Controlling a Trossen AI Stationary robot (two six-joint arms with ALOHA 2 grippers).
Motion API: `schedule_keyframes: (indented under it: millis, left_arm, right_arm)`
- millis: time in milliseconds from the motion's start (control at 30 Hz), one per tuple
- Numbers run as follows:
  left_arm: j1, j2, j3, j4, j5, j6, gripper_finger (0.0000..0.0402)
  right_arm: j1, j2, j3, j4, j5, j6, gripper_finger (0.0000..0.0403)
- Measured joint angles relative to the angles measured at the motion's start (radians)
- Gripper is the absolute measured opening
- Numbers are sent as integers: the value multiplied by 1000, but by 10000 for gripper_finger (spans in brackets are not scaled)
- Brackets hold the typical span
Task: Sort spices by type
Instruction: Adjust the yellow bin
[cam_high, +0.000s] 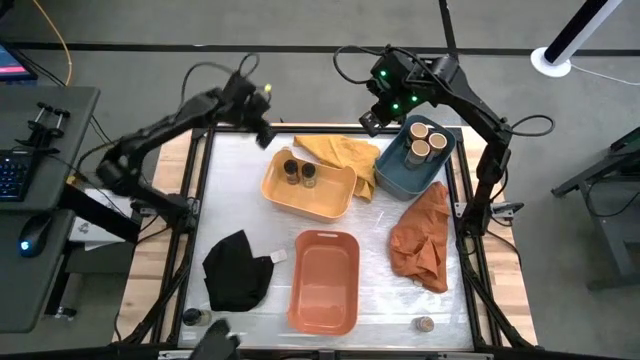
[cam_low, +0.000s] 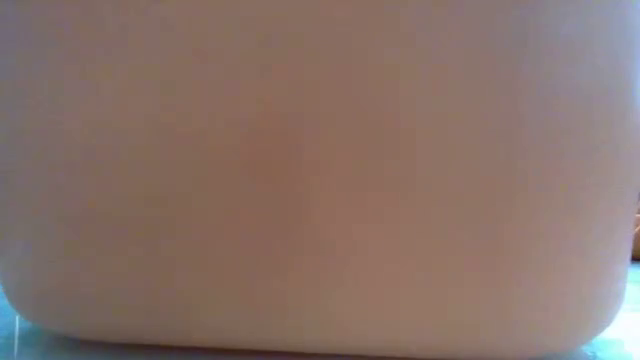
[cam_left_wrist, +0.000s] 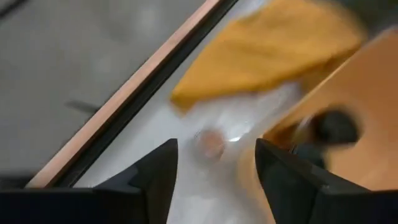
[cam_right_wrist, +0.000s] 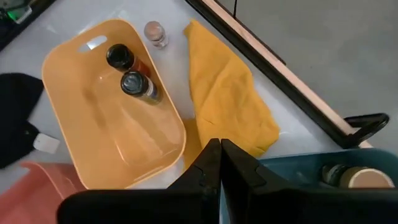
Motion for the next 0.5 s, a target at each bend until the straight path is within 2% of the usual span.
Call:
schedule_keyframes:
  millis: [100,167,300,500]
  left_arm:
    - [44,119,124,7,134,-37,210]
    - [57,182,184,3,177,-62,210]
    - [63,254,231,-4,182,-78,211]
    - [63,279,231,-53,182,-74,211]
  right_arm:
    - [0,2,0,-10,-1,52,0]
    - [3,2,0,-10,-1,82,0]
    - [10,2,0,-9,-1,129,0]
    - [24,9,0,-3,-1,135,0]
